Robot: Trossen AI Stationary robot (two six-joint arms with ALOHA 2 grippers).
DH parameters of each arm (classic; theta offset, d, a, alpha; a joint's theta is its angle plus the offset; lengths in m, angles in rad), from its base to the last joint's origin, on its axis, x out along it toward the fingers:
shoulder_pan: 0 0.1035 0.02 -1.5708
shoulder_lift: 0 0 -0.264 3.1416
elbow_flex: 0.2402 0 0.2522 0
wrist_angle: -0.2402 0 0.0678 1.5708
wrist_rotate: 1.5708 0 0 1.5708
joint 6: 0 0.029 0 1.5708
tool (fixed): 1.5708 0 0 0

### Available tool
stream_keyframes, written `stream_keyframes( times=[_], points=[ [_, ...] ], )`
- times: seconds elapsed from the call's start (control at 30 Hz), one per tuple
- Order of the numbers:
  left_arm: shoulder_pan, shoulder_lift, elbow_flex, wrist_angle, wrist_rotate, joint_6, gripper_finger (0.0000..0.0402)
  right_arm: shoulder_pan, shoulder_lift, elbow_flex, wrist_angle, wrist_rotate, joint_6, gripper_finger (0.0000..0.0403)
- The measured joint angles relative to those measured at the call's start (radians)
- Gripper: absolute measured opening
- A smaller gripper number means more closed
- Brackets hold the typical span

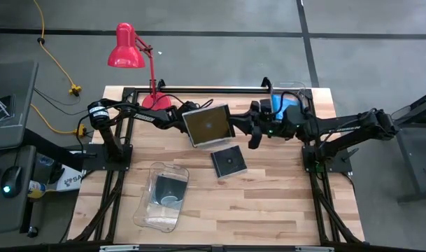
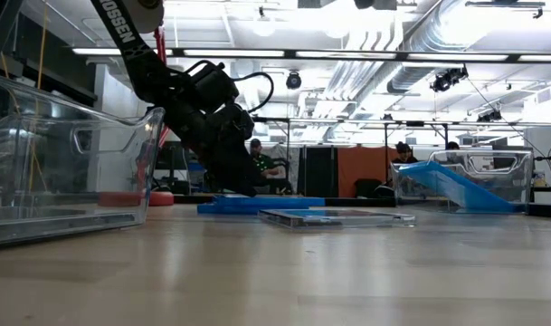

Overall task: Pick & place jewel cases by type
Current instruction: Put the black cd case into the bottom transparent bin

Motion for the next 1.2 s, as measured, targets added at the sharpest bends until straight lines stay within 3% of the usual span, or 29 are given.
stream_keyframes(
  times=[0.5, 0.83, 1.2],
  points=[
    [-0.001, 0.001, 0.000, 0.000, 0.000, 0.000, 0.0239, 0.000, 0.000, 0.000, 0.306, 0.008, -0.297, 0.0007],
    [-0.001, 0.001, 0.000, 0.000, -0.001, 0.000, 0.0239, 0.000, 0.000, 0.000, 0.469, -0.024, -0.399, 0.0007],
    [-0.001, 0.001, 0.000, 0.000, -0.004, 0.000, 0.0239, 0.000, 0.000, 0.054, 0.490, -0.074, -0.458, 0.0007]
  ],
)
